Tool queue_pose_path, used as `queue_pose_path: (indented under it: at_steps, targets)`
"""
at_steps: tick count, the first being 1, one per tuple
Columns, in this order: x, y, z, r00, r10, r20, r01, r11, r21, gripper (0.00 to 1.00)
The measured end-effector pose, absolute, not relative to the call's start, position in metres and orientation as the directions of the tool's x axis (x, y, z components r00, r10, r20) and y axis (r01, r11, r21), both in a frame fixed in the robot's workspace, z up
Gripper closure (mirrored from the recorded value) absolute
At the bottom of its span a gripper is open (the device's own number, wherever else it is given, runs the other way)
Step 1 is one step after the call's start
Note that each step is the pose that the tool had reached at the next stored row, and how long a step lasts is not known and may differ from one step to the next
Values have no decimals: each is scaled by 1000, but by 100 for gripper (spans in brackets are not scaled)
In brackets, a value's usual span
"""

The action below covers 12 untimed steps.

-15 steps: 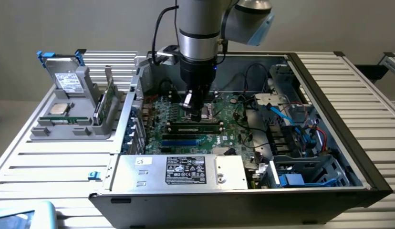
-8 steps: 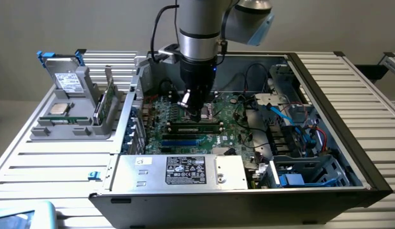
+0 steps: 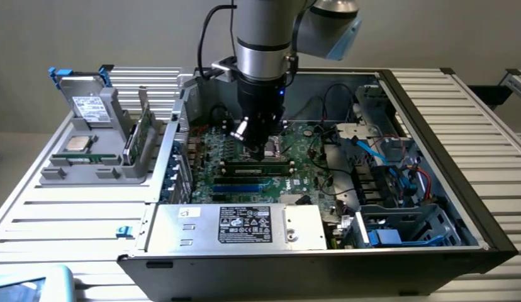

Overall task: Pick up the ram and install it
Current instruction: 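Press down the ram until it locks into place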

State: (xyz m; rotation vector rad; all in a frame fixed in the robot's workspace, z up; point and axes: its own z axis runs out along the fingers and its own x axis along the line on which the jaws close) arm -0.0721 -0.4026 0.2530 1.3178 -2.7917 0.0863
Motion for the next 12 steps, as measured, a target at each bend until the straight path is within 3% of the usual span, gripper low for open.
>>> queue_pose_path:
  at_steps: [12]
  targets:
    - [-72, -403, 253, -720, -693, 31, -694, 719, -41, 89]
